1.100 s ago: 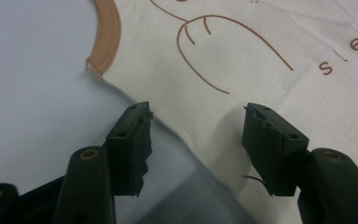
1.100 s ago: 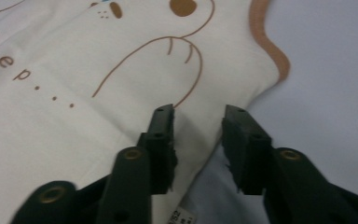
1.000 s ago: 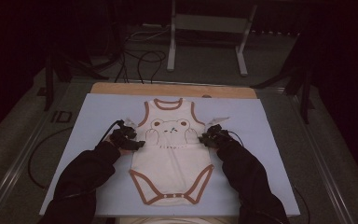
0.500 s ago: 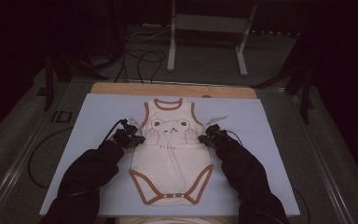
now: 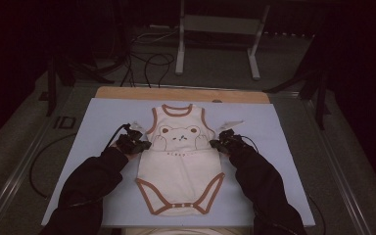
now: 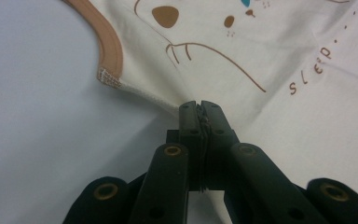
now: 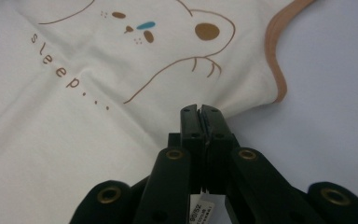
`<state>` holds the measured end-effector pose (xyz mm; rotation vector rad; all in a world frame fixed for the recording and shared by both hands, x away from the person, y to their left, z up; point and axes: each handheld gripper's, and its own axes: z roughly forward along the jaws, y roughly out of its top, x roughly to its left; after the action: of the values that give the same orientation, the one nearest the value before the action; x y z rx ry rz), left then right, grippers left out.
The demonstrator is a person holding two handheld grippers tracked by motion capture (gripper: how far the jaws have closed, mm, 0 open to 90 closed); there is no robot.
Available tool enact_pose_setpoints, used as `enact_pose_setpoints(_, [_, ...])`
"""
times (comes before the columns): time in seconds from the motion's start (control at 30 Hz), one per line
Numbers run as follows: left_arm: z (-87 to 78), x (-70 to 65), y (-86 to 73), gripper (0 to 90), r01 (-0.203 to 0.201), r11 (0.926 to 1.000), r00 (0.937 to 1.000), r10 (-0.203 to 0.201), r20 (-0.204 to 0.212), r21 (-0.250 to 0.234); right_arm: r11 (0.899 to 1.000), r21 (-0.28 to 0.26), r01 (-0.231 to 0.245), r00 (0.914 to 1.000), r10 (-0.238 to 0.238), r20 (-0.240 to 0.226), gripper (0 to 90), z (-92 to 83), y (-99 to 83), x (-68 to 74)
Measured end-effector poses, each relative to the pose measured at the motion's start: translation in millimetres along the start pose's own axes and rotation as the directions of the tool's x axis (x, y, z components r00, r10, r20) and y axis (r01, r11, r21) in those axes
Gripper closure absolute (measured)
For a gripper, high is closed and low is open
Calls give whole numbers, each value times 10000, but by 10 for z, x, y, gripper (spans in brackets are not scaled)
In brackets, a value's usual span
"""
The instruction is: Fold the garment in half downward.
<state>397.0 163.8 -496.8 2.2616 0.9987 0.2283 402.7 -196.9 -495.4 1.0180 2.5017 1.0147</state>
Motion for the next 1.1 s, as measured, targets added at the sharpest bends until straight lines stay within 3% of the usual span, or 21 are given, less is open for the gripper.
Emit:
enact_pose_setpoints(0.63, [-331,-221,3,890,-981,9949,9949,986,219,-237,9974,-470,549,9984,-554,-98,893,-371,-19,210])
enact_pose_setpoints(0.97, [-444,-337,-61,890,-1517,9884,9881,1517,244,-28,9954,-572,763,9968,-775,-180,893,-511,-136,302])
enact_pose_setpoints(1.1, [-506,-444,-100,890,-1797,9837,9830,1796,377,13,9941,-560,932,9951,-948,-266,893,-573,-191,371])
